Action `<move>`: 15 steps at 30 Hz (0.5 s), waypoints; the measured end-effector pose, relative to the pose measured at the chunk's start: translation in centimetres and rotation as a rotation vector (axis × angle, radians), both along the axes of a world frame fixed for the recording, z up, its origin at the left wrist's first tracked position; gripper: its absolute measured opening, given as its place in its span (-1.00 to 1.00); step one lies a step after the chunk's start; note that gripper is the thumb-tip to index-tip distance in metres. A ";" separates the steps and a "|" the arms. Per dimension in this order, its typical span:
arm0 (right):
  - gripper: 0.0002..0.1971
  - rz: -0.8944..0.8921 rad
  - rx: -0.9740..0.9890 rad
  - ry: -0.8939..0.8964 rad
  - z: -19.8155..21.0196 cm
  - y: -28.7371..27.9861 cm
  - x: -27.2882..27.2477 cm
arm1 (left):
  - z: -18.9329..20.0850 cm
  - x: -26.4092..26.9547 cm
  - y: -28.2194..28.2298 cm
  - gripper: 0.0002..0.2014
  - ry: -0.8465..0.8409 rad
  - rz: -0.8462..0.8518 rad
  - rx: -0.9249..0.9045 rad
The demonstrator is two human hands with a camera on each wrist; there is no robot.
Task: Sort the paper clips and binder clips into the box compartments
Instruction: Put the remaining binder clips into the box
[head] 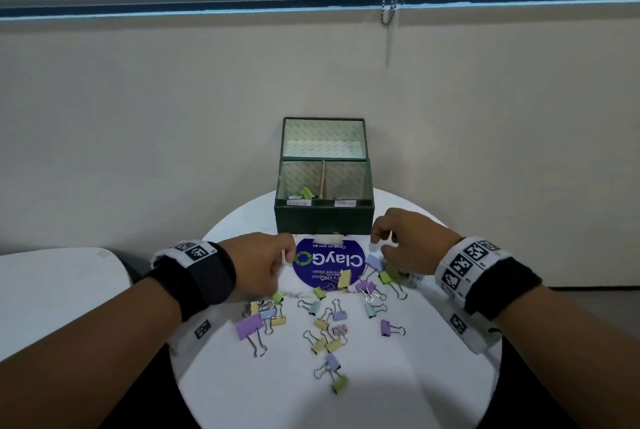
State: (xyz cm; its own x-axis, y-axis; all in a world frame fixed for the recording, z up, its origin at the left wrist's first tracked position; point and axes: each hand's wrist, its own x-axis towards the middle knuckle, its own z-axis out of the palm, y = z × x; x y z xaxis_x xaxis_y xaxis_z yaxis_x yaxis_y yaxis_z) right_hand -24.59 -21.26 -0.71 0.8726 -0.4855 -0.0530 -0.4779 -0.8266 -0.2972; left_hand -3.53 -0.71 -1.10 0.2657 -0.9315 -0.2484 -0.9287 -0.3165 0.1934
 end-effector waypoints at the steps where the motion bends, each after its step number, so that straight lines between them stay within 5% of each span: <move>1: -0.79 0.000 0.015 0.010 -0.4 0.4 -0.1 | 0.4 0.0 -0.1 -0.64 -0.004 0.000 0.004; 9: -0.75 0.071 0.116 -0.044 -1.0 1.6 0.3 | 6.8 1.7 -6.1 -0.77 0.161 0.127 -0.358; 15: -0.86 0.051 0.130 -0.010 -1.0 2.4 -0.7 | 6.2 -1.1 -12.4 -0.82 0.242 0.186 -0.518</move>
